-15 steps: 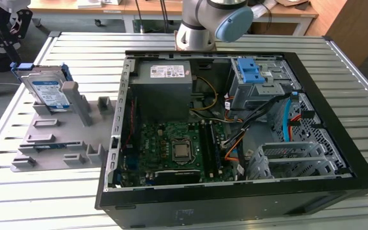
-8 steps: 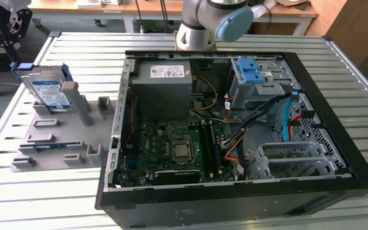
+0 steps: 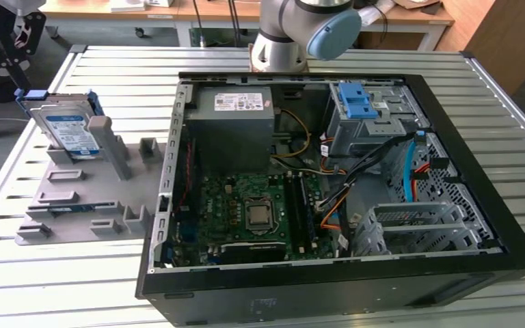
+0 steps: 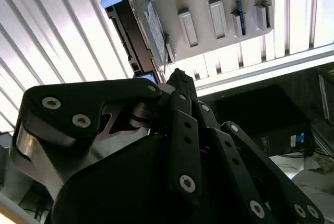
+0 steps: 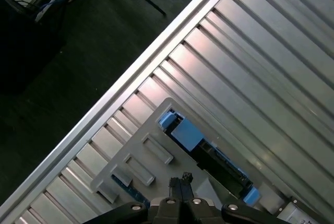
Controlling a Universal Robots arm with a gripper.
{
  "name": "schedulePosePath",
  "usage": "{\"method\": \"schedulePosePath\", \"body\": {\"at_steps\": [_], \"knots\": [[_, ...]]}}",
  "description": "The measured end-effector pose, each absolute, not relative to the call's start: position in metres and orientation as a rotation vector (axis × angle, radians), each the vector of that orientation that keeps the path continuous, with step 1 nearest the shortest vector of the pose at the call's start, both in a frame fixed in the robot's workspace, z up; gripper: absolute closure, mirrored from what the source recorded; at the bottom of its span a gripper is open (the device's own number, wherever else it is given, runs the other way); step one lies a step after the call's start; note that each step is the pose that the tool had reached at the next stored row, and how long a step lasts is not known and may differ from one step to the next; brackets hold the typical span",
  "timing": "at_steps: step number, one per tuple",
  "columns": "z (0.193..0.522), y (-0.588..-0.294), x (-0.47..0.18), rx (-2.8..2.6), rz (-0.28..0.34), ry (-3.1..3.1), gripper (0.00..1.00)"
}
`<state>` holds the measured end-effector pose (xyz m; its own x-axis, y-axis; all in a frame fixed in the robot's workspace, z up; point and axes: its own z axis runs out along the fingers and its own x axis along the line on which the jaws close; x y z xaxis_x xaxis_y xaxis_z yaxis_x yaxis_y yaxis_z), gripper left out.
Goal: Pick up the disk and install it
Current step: 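Pick up the disk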
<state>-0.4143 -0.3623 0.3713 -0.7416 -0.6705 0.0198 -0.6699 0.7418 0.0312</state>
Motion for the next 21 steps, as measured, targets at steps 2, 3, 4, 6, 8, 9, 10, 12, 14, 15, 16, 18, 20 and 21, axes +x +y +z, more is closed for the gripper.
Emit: {"method": "schedulePosePath", "body": {"at_steps": [2, 3, 4, 6, 8, 9, 10, 12, 14, 15, 16, 18, 20, 21], "knots": [[0.3713, -0.3623, -0.4143, 1.131, -0.033, -2.901, 0.89], [0.3712, -0.3623, -0.4146, 1.137, -0.032, -2.900, 0.89], [0.3712, -0.3623, -0.4148, 1.143, -0.031, -2.900, 0.89], [0.3714, -0.3623, -0.4149, 1.159, -0.029, -2.897, 0.89], [0.3712, -0.3623, -0.4150, 1.180, -0.026, -2.895, 0.89], [0.3712, -0.3623, -0.4150, 1.191, -0.024, -2.895, 0.89], [0.3712, -0.3623, -0.4149, 1.204, -0.023, -2.894, 0.89], [0.3712, -0.3623, -0.4149, 1.241, -0.022, -2.883, 0.89], [0.3709, -0.3623, -0.4149, 1.289, -0.022, -2.864, 0.89], [0.3709, -0.3623, -0.4149, 1.315, -0.022, -2.852, 0.89], [0.3709, -0.3623, -0.4149, 1.340, -0.022, -2.840, 0.89], [0.3708, -0.3623, -0.4149, 1.391, -0.022, -2.815, 0.89], [0.3705, -0.3623, -0.4149, 1.443, -0.022, -2.789, 0.89], [0.3704, -0.3623, -0.4149, 1.467, -0.022, -2.776, 0.89]]}}
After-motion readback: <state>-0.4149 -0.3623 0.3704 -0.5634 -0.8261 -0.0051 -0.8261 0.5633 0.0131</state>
